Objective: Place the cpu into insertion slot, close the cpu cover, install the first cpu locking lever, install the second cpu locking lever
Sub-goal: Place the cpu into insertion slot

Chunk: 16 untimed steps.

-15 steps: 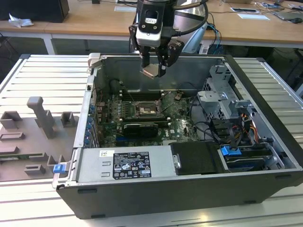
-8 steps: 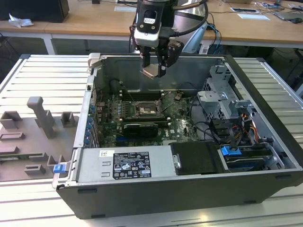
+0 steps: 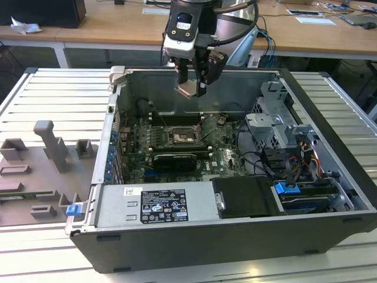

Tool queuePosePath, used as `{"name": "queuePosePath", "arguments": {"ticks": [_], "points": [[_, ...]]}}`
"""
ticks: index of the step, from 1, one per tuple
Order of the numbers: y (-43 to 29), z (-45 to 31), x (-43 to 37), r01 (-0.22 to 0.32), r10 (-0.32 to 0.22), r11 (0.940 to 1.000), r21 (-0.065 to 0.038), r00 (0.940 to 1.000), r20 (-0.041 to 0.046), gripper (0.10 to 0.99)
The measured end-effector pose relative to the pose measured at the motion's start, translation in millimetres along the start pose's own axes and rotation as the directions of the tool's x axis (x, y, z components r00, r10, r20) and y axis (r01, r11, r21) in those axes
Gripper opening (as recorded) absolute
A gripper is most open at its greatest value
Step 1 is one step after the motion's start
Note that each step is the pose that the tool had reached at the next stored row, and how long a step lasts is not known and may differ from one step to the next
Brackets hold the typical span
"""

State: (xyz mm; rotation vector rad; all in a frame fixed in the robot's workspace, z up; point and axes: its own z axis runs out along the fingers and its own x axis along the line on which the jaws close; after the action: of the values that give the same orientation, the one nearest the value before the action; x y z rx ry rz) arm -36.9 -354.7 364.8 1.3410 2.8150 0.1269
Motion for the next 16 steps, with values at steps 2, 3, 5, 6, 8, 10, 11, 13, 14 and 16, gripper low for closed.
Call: {"name": "queuePosePath", "arguments": {"ticks": [2,3,5,6,8,10,11,13,14,16], "points": [[0.0,0.1,0.0,-0.014,0.014,0.9999,0.000,0.9999,0.0011,0.541],[0.0,0.2,0.0,-0.020,0.020,0.9998,0.000,0.9998,0.0017,0.541],[0.0,0.4,0.0,-0.038,0.038,0.9993,-0.001,0.9993,0.0031,0.541],[0.0,0.5,0.0,-0.047,0.047,0.9989,-0.001,0.9989,0.0038,0.541],[-0.1,0.7,0.0,-0.066,0.066,0.9978,-0.001,0.9978,0.0054,0.541],[-0.1,0.8,0.0,-0.080,0.080,0.9968,-0.002,0.9968,0.0066,0.541],[-0.1,0.9,0.0,-0.085,0.085,0.9964,-0.002,0.9964,0.0070,0.541],[-0.1,1.0,0.0,-0.095,0.095,0.9955,-0.002,0.9954,0.0078,0.541],[-0.1,1.1,0.0,-0.101,0.102,0.9948,-0.002,0.9948,0.0083,0.541],[-0.1,1.2,0.0,-0.114,0.114,0.9935,-0.002,0.9935,0.0093,0.541]]}}
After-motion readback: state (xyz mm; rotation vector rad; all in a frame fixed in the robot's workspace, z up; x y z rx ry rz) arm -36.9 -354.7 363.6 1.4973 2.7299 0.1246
